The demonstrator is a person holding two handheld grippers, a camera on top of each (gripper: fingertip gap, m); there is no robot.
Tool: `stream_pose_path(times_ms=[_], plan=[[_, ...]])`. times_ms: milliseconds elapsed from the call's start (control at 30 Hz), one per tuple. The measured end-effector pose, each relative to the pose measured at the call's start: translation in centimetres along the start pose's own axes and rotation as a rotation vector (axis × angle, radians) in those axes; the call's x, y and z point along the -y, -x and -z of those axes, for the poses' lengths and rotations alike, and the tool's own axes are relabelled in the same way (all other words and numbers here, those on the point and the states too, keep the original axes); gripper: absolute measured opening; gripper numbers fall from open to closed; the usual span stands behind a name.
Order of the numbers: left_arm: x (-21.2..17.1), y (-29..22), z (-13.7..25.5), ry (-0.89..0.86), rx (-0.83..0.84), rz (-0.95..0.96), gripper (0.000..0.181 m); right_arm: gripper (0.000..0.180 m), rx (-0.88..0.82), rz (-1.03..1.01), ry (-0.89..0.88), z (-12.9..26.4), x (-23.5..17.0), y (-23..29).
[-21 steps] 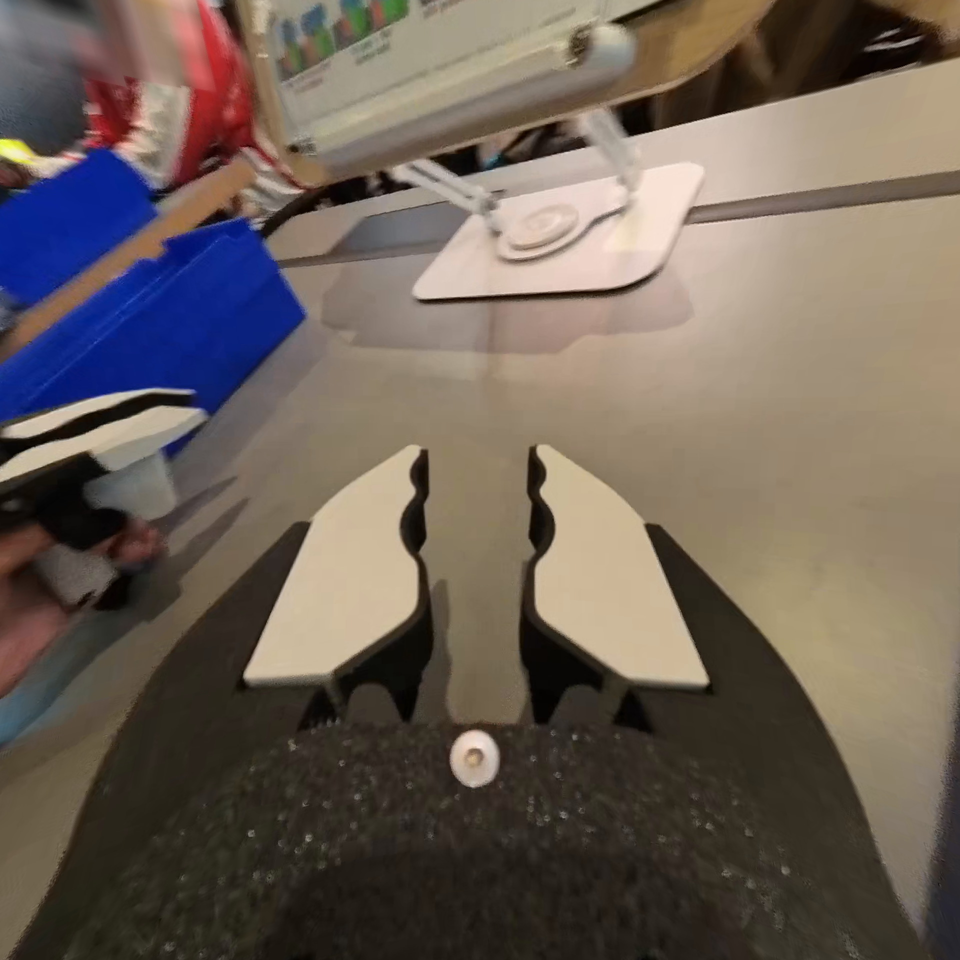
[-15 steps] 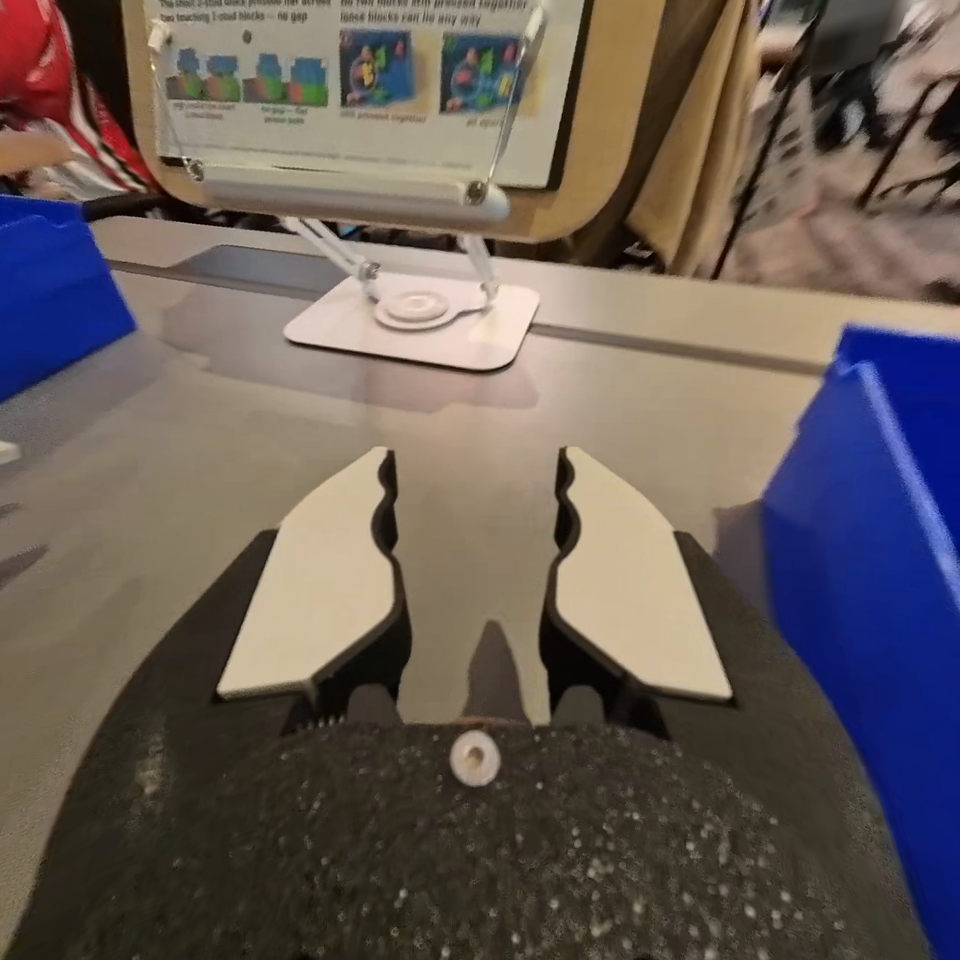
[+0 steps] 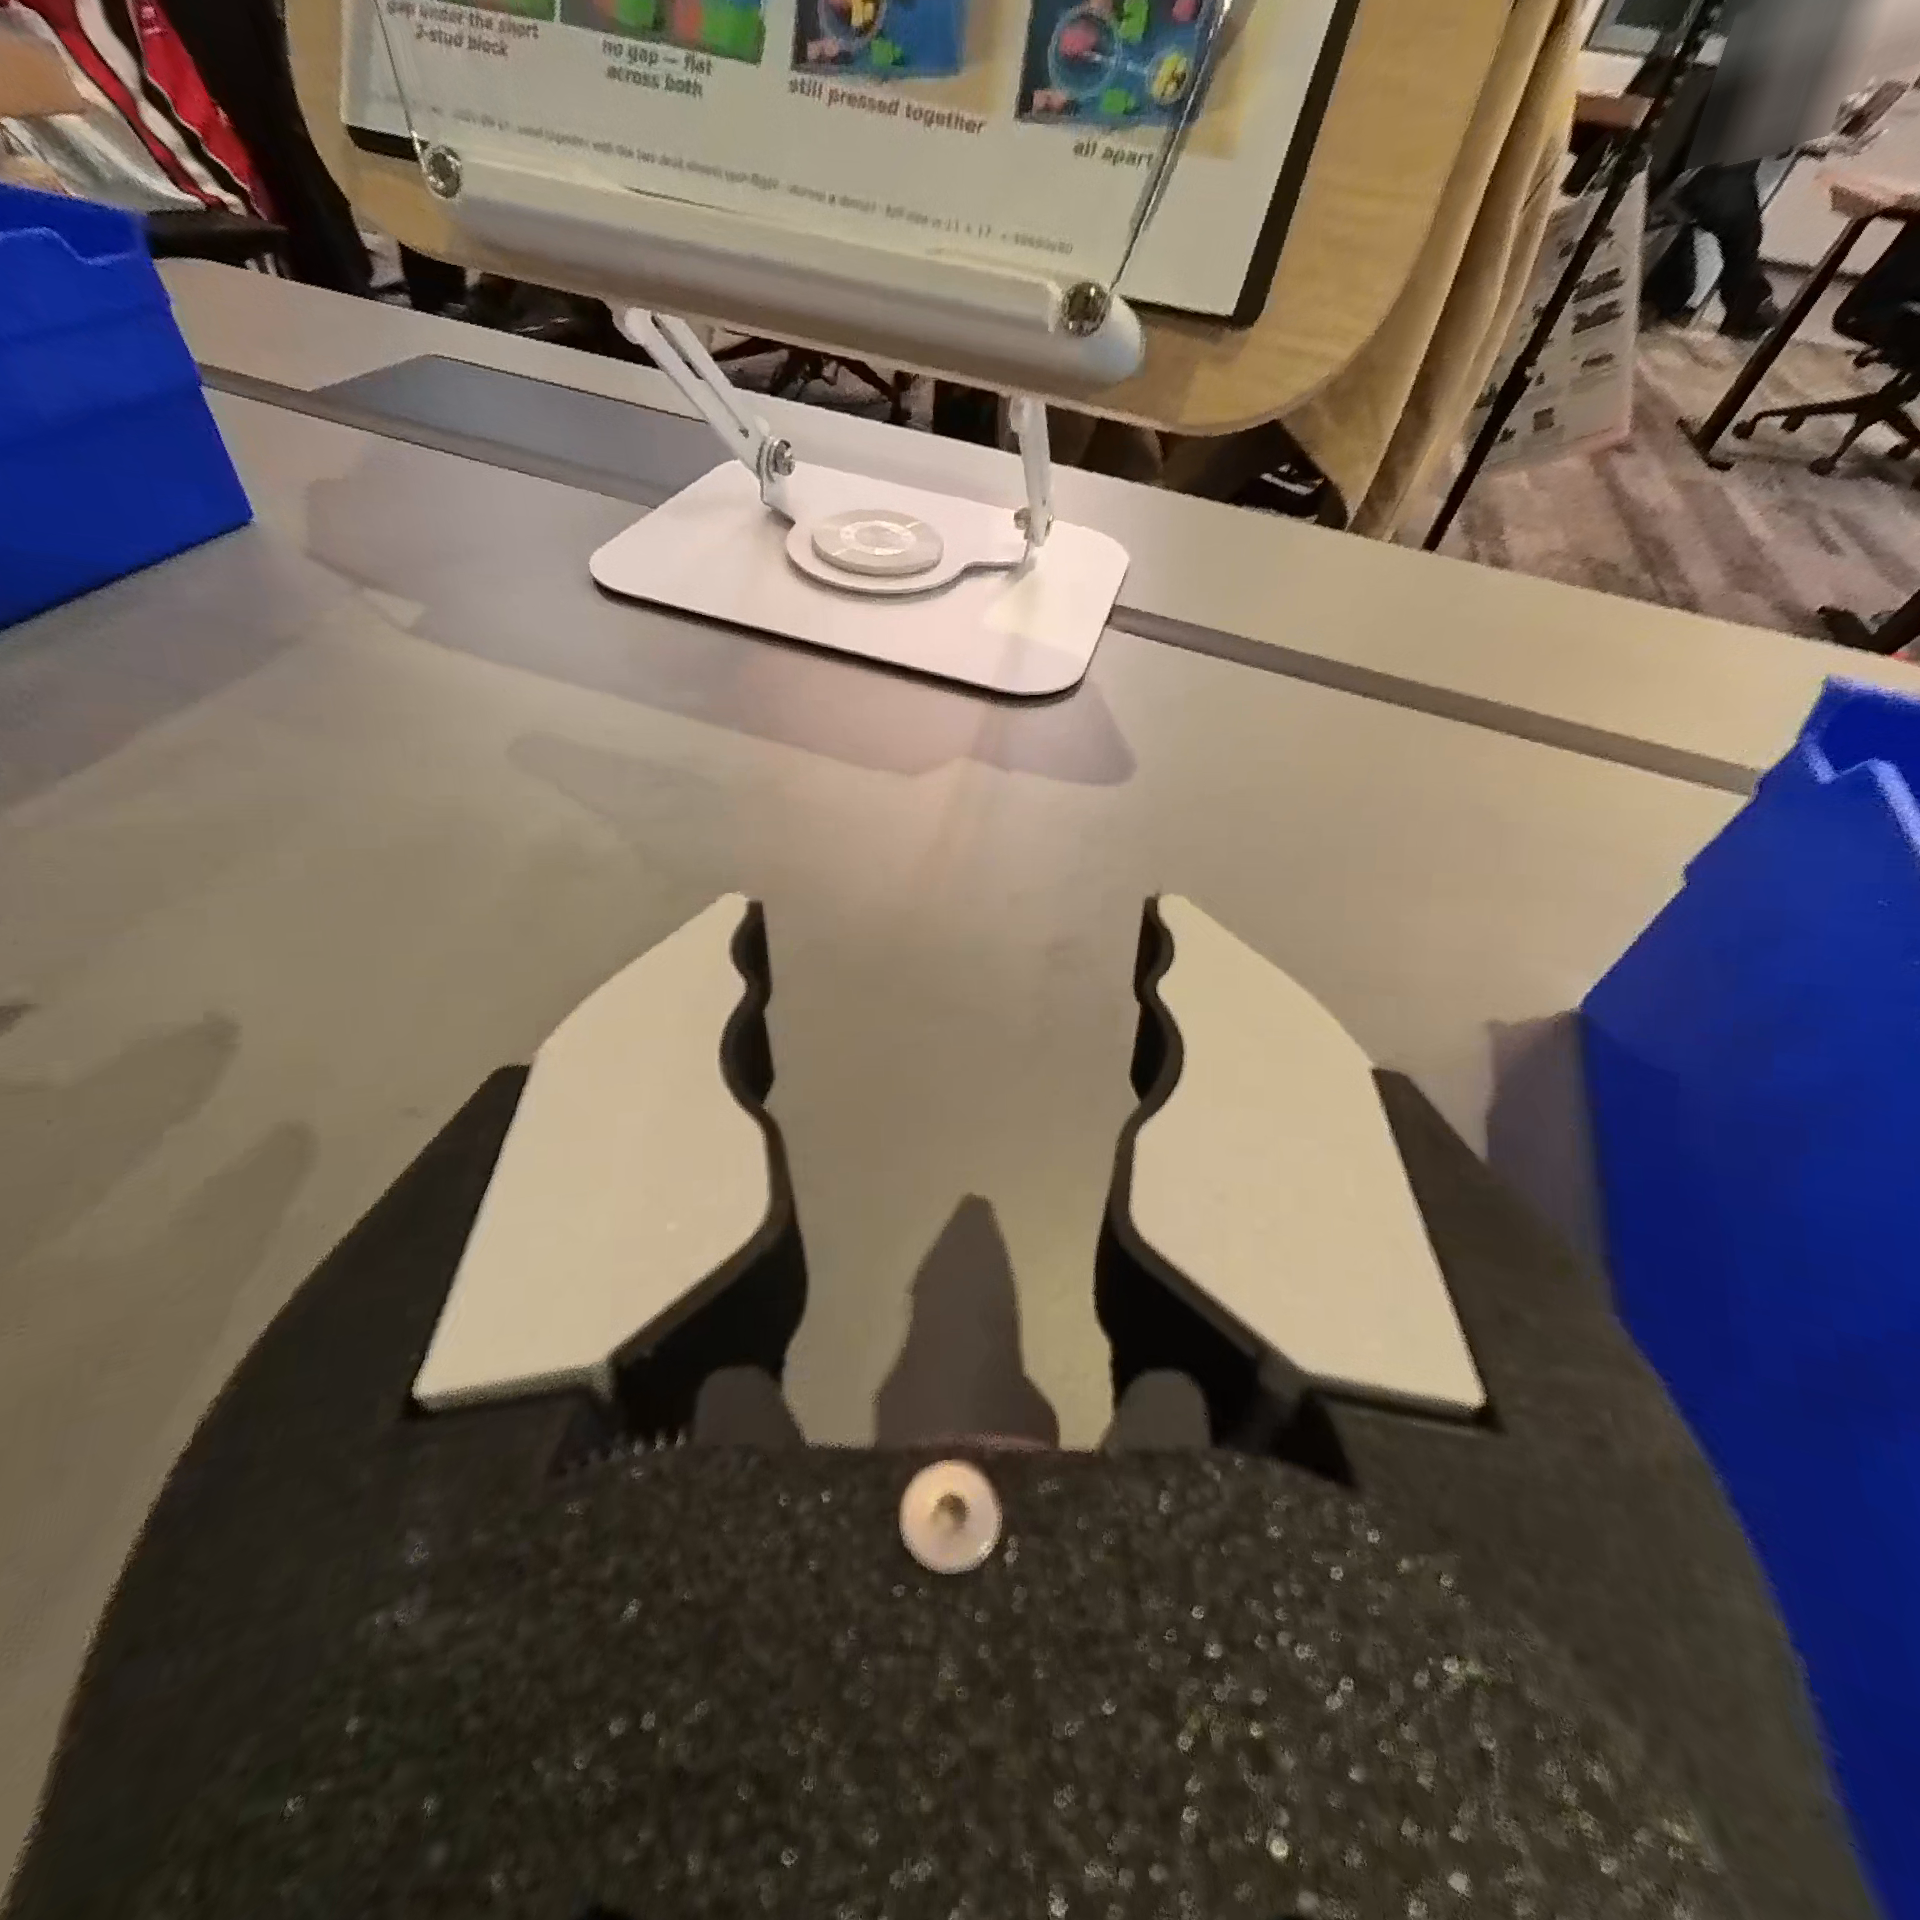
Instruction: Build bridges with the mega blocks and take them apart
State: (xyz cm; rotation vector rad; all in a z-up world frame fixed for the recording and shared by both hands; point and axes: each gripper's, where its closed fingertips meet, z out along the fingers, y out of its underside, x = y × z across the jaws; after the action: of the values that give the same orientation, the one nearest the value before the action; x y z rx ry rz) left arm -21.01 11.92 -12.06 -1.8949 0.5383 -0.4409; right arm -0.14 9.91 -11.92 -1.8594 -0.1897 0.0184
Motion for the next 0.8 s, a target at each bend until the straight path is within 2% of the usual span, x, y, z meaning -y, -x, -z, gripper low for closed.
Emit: stream_pose_path(times_ms=[33,100,133,167,233,300,333,400,500,567,667,800], plan=[[-0.4,0.2,-0.2,0.032,-0.007,0.026,0.035,0.068,0.009,-0.008,0.008,-0.1,-0.1,0.1],[-1.5,0.2,-0.6,0.144,-0.049,0.120,0.051,0.068,0.006,-0.005,0.020,-0.2,-0.3,0.1],[-2.0,-0.1,-0.8,0.224,-0.090,0.182,0.052,0.068,0.002,0.002,0.017,-0.1,-0.3,0.1],[-1.9,-0.5,-0.9,0.281,-0.141,0.244,0.046,0.067,0.000,0.008,0.013,-0.1,-0.3,0.2],[-0.4,-1.9,-0.5,0.271,-0.313,0.334,0.013,0.067,0.009,0.019,0.018,-0.2,-0.4,0.5],[1.1,-2.5,-0.1,0.184,-0.423,0.399,0.018,0.067,0.005,0.031,0.025,-0.3,-0.5,0.5],[1.1,-2.0,0.0,0.166,-0.411,0.387,0.018,0.067,0.004,0.034,0.022,-0.3,-0.4,0.6],[0.8,0.5,-0.2,0.104,-0.267,0.289,0.019,0.066,0.005,0.034,0.016,-0.2,-0.4,0.6],[0.5,3.7,0.3,-0.001,-0.054,0.117,0.033,0.066,0.002,0.037,0.015,-0.2,-0.4,0.6],[0.6,4.4,0.6,-0.018,-0.006,0.102,0.047,0.067,0.003,0.034,0.018,-0.2,-0.4,0.6],[1.3,4.3,1.2,-0.065,-0.010,0.134,0.051,0.067,0.023,0.001,0.009,-0.2,-0.3,0.8],[1.3,4.5,1.5,-0.067,0.013,0.100,0.070,0.068,0.040,-0.045,0.007,-0.1,-0.3,0.6]])
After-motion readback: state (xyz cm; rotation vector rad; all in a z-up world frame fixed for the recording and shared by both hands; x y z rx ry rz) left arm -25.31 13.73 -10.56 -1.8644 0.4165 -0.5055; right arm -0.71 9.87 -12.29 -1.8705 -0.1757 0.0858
